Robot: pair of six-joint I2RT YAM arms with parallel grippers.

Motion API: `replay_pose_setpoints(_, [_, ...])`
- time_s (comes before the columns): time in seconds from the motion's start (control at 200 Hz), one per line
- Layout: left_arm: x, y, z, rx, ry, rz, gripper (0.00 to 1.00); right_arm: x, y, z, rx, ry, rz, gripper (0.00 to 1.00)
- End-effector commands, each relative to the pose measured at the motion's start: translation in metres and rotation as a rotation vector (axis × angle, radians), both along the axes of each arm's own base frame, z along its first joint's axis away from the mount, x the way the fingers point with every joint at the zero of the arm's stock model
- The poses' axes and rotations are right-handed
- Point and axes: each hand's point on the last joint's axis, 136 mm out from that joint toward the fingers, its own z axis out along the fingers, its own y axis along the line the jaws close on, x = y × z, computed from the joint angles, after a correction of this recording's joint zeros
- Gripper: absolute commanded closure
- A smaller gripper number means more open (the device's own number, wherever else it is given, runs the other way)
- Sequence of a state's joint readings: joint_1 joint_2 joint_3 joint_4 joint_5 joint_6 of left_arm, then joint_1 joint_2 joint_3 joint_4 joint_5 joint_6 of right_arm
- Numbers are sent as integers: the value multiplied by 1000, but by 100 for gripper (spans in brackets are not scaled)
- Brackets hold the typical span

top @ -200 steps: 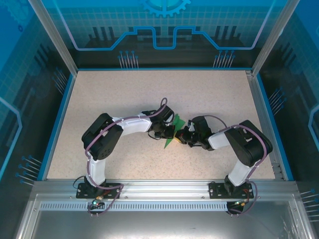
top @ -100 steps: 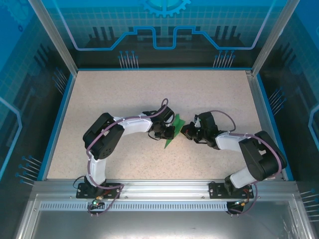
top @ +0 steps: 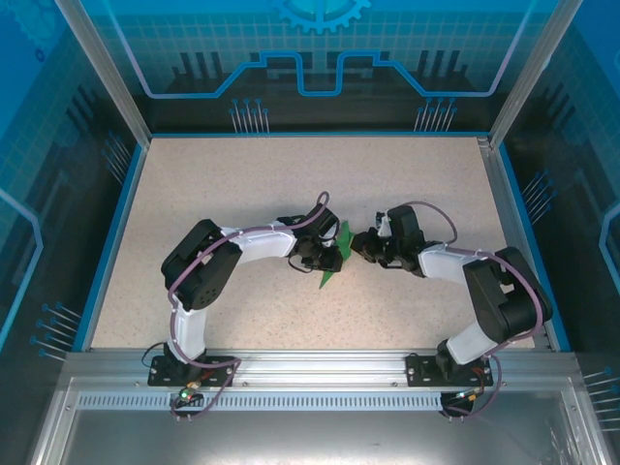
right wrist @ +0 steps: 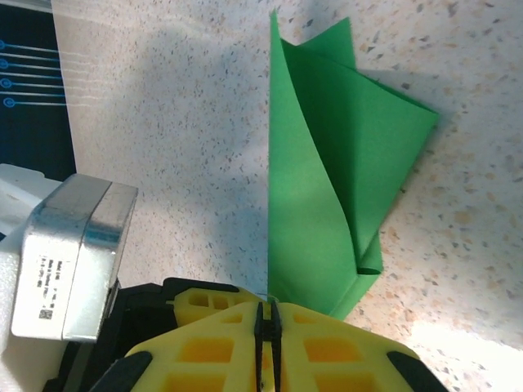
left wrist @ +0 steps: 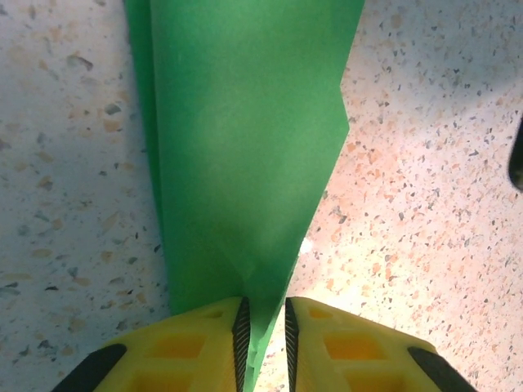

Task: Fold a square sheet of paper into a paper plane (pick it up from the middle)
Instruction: Fold the wing for the fifth time at the center of the table.

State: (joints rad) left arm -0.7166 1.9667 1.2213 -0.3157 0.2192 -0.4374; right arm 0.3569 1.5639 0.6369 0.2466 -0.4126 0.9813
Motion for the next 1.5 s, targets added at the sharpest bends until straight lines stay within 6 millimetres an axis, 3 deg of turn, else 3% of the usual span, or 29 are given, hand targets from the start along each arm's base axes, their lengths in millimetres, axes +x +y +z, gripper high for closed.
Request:
replay_pose_setpoints(0.0, [-14, 3, -14, 18, 30, -59, 76, 8, 5, 4, 17, -10, 49, 88])
replay_pose_setpoints(0.565, [-19, -2, -7, -34, 13, -102, 73, 4, 20, -36, -7, 80, 126, 98])
replay_pose_setpoints(1.14, [-18, -5, 9, -63, 12, -97, 70, -18, -13, -95, -310, 177, 158, 100])
replay_pose_setpoints(1.496, [-16, -10, 41, -126, -18, -65, 70, -27, -24, -114, -401, 208, 179, 100])
